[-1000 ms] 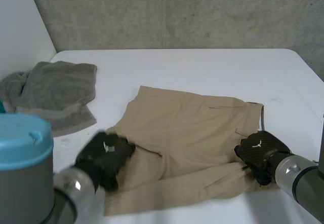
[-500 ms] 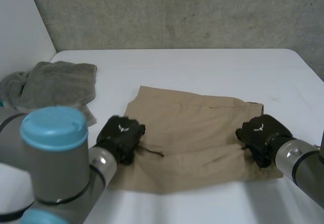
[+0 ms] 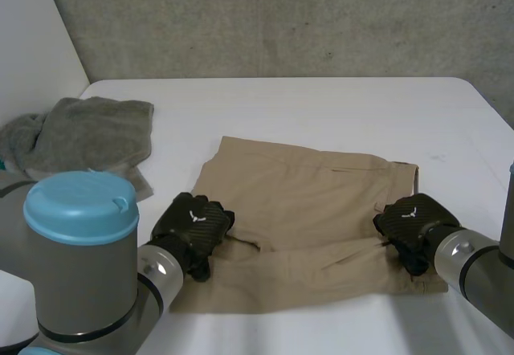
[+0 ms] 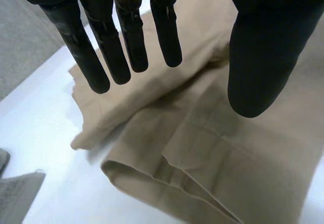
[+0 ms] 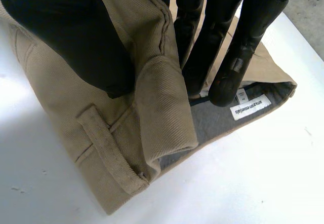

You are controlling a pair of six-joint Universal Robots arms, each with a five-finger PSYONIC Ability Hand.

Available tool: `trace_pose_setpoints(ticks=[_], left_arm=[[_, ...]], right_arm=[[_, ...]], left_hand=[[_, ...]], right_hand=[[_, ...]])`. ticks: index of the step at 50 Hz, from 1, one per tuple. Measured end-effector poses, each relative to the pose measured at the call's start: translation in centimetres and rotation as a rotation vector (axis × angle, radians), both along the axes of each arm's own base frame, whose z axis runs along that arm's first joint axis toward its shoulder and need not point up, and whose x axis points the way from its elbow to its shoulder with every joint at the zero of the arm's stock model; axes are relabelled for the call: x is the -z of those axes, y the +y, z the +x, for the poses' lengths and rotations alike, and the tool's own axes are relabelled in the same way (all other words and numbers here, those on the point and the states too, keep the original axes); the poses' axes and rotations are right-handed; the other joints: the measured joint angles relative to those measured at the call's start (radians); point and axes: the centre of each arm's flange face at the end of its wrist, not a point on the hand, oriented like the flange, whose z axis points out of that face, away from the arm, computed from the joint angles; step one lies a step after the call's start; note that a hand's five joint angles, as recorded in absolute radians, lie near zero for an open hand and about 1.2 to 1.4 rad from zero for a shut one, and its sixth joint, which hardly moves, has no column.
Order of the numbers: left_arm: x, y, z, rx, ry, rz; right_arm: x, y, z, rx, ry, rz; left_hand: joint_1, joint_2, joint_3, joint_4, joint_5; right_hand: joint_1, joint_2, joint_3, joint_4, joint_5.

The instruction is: Fold the laundry.

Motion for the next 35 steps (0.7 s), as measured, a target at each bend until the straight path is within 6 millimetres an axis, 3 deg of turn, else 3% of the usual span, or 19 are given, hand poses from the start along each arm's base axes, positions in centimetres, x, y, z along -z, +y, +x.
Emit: trace_pose_setpoints(ticks=[8, 10, 12, 16, 24, 27, 29, 30, 35], left_arm=[[1.5, 0.5, 0.1, 0.009, -0.041, 0.045], [1.9, 0.3, 0.0, 0.01, -0.046, 0.051], [2.4, -0.1, -0.3, 0.011, -0.051, 0.057], [2.9, -1.2, -1.1, 0.009, -0.048, 0.051], [1.2, -6.6, -4.9, 0.008, 0.051, -0.121], [-0.2, -10.5, -6.7, 0.0, 0.111, -0.282], [-0.7, -12.0, -7.3, -0.002, 0.125, -0.354], [-0.9, -13.3, -7.9, -0.004, 0.133, -0.424], [-0.7, -16.5, -9.4, -0.01, 0.143, -0.593]], right_arm=[[0.1, -0.1, -0.1, 0.004, -0.002, -0.009], [0.1, -0.2, -0.1, 0.005, -0.003, -0.013], [0.0, -0.4, 0.0, 0.004, -0.006, -0.02], [-0.2, -0.7, 0.1, 0.002, -0.01, -0.036], [-1.4, -3.9, 1.3, 0.001, -0.038, -0.14], [-1.7, -6.8, 2.0, 0.022, -0.048, -0.214], [-1.7, -7.9, 2.3, 0.032, -0.049, -0.238], [-1.6, -9.5, 2.6, 0.049, -0.049, -0.272], [-0.8, -13.3, 3.5, 0.083, -0.054, -0.337]], left_hand=[[0.002, 0.001, 0.001, 0.001, 0.004], [0.182, 0.158, 0.155, 0.159, 0.165], [0.506, 0.462, 0.456, 0.463, 0.464], [0.565, 0.605, 0.594, 0.607, 0.57], [0.565, 0.608, 0.597, 0.611, 0.57], [0.565, 0.609, 0.597, 0.611, 0.57], [0.565, 0.609, 0.597, 0.611, 0.57], [0.565, 0.609, 0.598, 0.611, 0.57], [0.565, 0.609, 0.603, 0.611, 0.57]], right_hand=[[0.0, 0.0, 0.0, 0.0, 0.0], [0.0, 0.0, 0.0, 0.0, 0.0], [0.0, 0.0, 0.0, 0.0, 0.0], [0.0, 0.0, 0.0, 0.0, 0.0], [0.0, 0.0, 0.0, 0.0, 0.0], [0.0, 0.0, 0.0, 0.0, 0.0], [0.0, 0.0, 0.0, 0.0, 0.0], [0.0, 0.0, 0.0, 0.0, 0.0], [0.0, 0.001, 0.0, 0.0, 0.0]])
